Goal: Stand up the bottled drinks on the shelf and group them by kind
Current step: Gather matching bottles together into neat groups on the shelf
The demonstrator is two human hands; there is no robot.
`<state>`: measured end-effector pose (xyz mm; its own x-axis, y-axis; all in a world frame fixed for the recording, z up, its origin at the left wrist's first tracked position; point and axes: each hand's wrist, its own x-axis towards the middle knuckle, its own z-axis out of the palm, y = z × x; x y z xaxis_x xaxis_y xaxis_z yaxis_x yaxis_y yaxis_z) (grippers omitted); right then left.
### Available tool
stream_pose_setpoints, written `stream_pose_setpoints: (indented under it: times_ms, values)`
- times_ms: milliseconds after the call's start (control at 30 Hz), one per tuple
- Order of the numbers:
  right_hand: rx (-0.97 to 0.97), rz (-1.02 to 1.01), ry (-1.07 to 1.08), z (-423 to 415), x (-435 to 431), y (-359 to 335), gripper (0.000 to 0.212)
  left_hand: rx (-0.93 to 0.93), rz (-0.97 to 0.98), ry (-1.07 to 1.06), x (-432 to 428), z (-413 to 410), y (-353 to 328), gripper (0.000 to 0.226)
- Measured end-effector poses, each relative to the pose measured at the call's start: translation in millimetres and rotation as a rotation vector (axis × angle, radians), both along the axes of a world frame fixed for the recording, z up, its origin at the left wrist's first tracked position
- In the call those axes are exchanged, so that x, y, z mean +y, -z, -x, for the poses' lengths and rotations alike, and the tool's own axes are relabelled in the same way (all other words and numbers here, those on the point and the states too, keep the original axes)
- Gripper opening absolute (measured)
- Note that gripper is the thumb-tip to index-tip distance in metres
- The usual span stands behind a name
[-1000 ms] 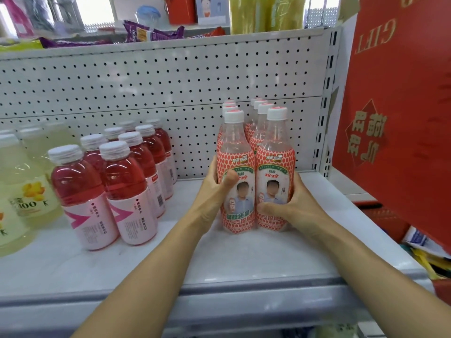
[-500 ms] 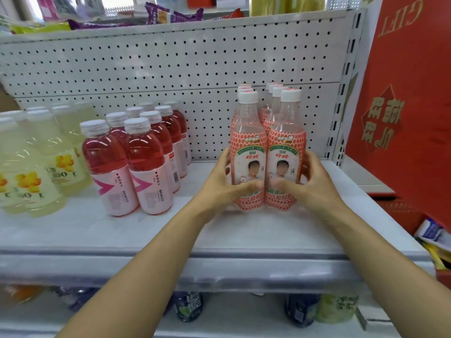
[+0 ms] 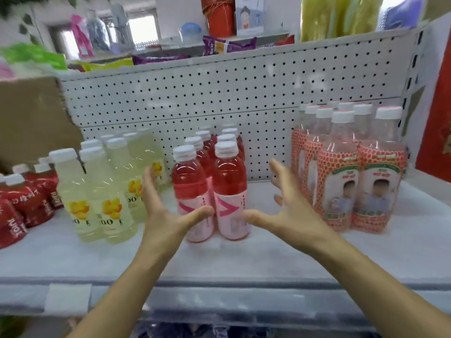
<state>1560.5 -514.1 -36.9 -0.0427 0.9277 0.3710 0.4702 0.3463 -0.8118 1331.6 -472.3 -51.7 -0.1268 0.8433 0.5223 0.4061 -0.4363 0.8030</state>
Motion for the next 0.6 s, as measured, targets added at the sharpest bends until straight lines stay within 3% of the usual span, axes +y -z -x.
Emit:
stream_pose_setpoints:
  times_ms: [67, 100, 167, 233, 600]
  values:
    - [0.014, 0.142, -0.031, 20.0, 23.1, 3.3, 0.124, 0.052, 0.184, 0.185, 25.7, 15.6, -1.8, 0.151]
    - [0.043, 0.151, -0.052, 28.7, 32.4, 5.8, 0.126, 0.050, 0.246, 0.320, 35.1, 18.7, -2.0, 0.139]
    - [0.120, 0.131, -0.080, 41.2, 47.3, 13.7, 0.116, 0.046, 0.296, 0.513, 50.5, 22.3, 0.9, 0.108]
    - [0.159, 0.109, -0.084, 49.2, 51.2, 16.2, 0.103, 0.018, 0.312, 0.596, 64.5, 24.1, 4.8, 0.101]
    - [0.200, 0.097, 0.072, 58.8, 55.5, 22.9, 0.083, -0.081, 0.247, 0.693, 87.8, 21.2, 20.6, 0.122]
